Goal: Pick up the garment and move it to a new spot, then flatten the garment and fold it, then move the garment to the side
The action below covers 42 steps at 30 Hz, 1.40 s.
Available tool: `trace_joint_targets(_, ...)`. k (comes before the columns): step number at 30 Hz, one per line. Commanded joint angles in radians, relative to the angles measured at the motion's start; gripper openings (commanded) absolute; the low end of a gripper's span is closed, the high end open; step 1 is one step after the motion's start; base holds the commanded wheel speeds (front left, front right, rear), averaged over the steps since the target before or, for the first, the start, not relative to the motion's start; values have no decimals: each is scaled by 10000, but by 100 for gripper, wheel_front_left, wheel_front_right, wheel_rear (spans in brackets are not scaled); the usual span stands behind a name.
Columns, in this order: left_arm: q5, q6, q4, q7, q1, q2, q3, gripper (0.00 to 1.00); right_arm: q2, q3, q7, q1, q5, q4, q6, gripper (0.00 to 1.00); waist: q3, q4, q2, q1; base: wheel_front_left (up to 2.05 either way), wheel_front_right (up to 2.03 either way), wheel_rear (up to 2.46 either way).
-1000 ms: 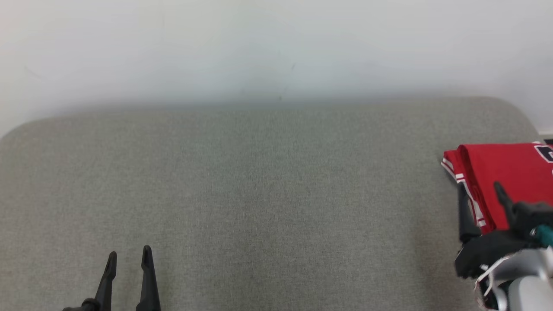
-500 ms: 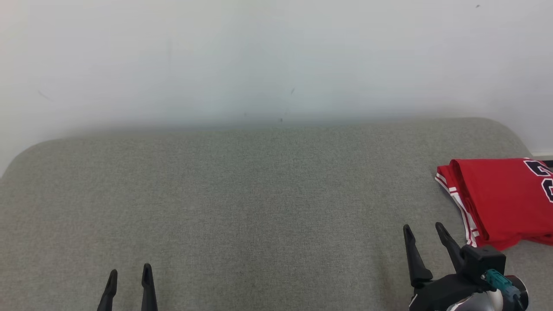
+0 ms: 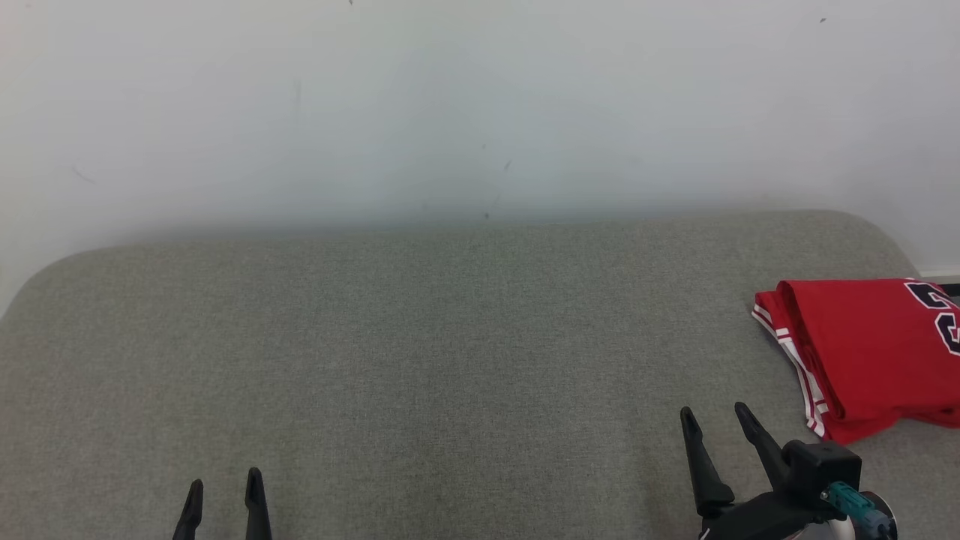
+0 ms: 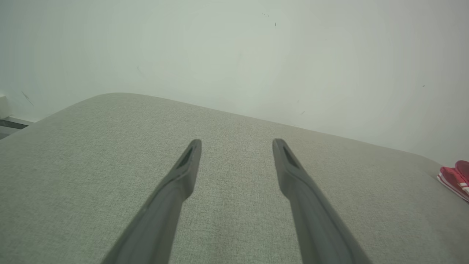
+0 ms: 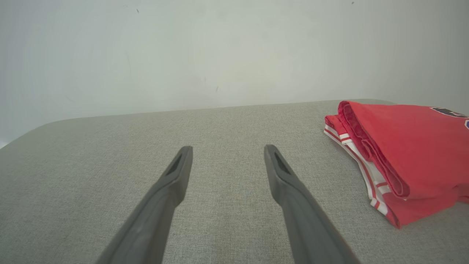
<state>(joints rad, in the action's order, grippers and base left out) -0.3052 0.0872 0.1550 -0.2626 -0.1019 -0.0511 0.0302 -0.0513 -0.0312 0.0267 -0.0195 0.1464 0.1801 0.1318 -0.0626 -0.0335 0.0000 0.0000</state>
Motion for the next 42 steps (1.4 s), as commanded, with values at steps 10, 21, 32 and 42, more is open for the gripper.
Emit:
trace_joint_targets(10, -18, -131, 51, -28, 45, 6, -55, 100, 14, -144, -38, 72, 151, 45, -27, 100, 75, -43, 0, 0, 0, 0, 0)
trace_joint_targets(21, -21, -80, 515, 48, -26, 61, -38, 0, 12, -119, -97, 219, 144, 463, 2, 0, 140, -45, 0, 1, 0, 0, 0)
trace_joint_targets(32, -1979, 0, 662, 547, 405, 51, -11, 0, 11, 264, -381, 5, 2293, 516, 0, 0, 188, -11, 0, 1, 0, 0, 0)
trace_joint_targets(42, -3553, 63, 754, 927, 723, 41, -11, 0, 11, 536, -578, -134, 4022, 525, -2, 0, 231, 19, 0, 1, 0, 0, 0)
